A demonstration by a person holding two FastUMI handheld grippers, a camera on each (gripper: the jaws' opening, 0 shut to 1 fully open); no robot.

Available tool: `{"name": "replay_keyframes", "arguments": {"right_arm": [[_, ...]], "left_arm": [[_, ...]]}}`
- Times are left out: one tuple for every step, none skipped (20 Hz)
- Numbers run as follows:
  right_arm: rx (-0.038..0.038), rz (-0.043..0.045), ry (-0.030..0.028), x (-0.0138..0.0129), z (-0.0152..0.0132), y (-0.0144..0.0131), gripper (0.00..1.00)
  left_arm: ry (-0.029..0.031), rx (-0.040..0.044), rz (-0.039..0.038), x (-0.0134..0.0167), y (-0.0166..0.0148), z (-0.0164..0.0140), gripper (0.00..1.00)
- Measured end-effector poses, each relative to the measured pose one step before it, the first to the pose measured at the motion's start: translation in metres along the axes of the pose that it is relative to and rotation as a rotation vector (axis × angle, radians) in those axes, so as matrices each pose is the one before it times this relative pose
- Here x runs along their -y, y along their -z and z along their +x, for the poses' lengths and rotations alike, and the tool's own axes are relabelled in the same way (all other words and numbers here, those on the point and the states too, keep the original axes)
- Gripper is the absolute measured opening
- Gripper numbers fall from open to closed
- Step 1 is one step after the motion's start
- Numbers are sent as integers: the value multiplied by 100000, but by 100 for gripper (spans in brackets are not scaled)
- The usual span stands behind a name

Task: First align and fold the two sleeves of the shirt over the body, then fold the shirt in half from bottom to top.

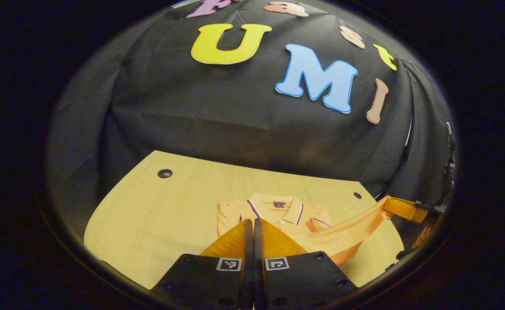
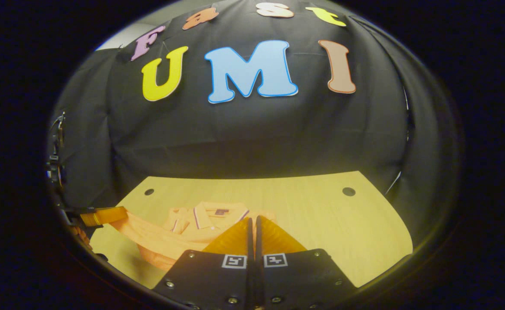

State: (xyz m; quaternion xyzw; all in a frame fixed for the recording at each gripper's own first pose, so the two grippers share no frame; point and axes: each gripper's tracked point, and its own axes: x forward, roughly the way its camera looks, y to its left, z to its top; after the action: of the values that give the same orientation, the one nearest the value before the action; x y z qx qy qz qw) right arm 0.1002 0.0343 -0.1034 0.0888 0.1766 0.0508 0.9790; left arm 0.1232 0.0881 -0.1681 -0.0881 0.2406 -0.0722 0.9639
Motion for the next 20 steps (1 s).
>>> {"name": "replay_keyframes", "arguments": {"right_arm": [[145,-348,559,-110,949,-406,0],[208,-519,778,34,1026,-397,0],[149,-764,948,59,1115,-315,0],[-167,-848,919,156,1094,-169,0],[-467,-655,1011,135,1102,-237,0],[-473,-443,830,77,1137,-167,0],[-583,-413,1120,116,1111,-85,0],[-534,-385,1130,162,1105,59,0],[-462,-153,1173,175,1101,74,0],[-710,631,885,89,974,183,0],[-588,1288,861,2,938,277,0],[-572,1174,1157,136,897,228,0],[-484,814,1039,102,787,313,0],[-800,-17,993,146,882,451,0],[-1572,-793,1509,295,782,673,0],[-1409,-789,1059,50,865,653,0],[-1477,-1177,1251,173,641,693,0],[-1114,-1848,1175,159,592,610,0],[-1361,-1769,465,30,447,612,0],[-1413,-1107,-523,-208,223,549,0]], "left_arm": [[-108,740,783,-323,-619,1237,6],[532,834,425,-220,-627,1140,6],[494,314,472,-210,-583,1337,6],[80,49,711,-348,-349,1178,6],[-47,126,828,-436,-339,1301,5],[84,385,700,-388,-472,1184,6],[4,543,706,-342,-442,1176,6],[-669,118,984,-546,-243,1276,5],[-585,-153,521,-397,-38,1173,5],[-215,190,121,-326,-139,1099,5],[141,-96,332,-115,11,771,5],[-453,110,961,-236,121,800,5],[-485,95,1501,-229,195,1063,5],[-118,-335,1652,-77,341,935,6],[-234,-989,1768,-94,537,874,6],[-318,-1033,1227,-80,583,792,6],[90,-558,390,63,383,792,5],[-4,-486,180,72,402,660,5],[-327,-695,448,-80,540,350,5],[-513,-1327,826,-77,575,563,5]]}}
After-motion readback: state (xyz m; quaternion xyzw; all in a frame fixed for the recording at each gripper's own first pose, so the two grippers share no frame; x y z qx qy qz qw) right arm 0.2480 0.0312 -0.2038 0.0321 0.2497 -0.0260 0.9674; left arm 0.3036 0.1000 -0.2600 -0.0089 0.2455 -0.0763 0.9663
